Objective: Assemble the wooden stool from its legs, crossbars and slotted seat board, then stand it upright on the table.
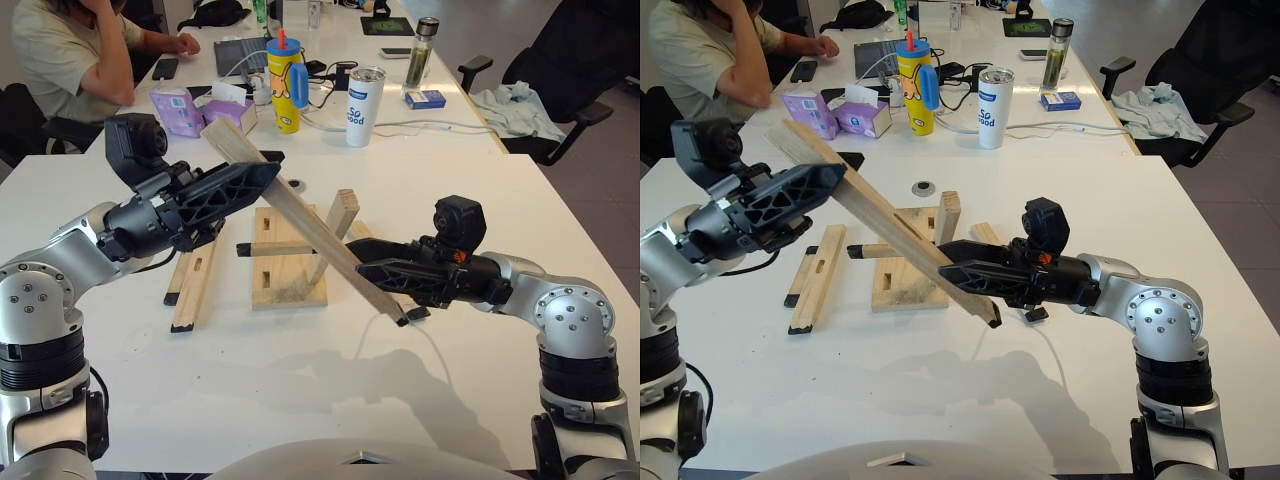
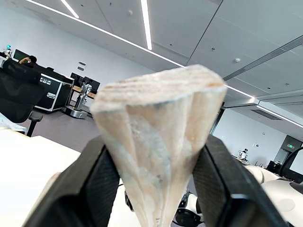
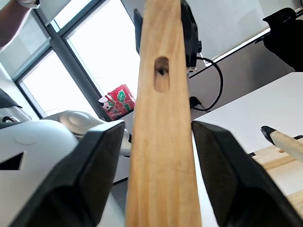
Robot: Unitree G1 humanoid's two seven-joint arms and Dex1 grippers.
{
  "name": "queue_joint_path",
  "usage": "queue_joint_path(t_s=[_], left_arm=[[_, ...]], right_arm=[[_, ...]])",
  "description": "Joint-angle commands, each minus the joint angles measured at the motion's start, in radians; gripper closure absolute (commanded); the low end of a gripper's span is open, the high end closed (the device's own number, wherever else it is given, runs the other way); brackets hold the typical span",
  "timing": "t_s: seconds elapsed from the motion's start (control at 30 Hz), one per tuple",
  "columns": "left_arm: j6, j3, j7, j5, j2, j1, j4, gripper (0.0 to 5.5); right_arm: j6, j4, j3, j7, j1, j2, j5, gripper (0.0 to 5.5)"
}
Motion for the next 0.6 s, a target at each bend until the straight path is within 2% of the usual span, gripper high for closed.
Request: queue_joint_path(t_s=[0.03,0.17,0.33,0.5,0.6], left_arm=[[0.034,0.082,-0.051,0.041,0.087,0.079,0.015,3.40],[0.081,0.178,-0.190,0.144,0.220,0.197,0.031,3.40],[0.034,0.222,-0.377,0.346,0.327,0.261,0.155,3.42],[-0.081,0.189,-0.482,0.557,0.371,0.218,0.335,3.42],[-0.120,0.197,-0.499,0.606,0.360,0.174,0.389,3.42]], right_arm=[[-0.039,-0.010,0.025,-0.010,0.056,-0.015,-0.095,2.06],[-0.107,-0.014,0.112,-0.039,0.178,0.017,-0.245,2.06],[-0.223,0.041,0.258,-0.183,0.239,0.206,-0.424,2.06],[-0.287,0.196,0.329,-0.390,0.184,0.415,-0.579,2.06],[-0.297,0.266,0.322,-0.459,0.149,0.466,-0.639,2.06]])
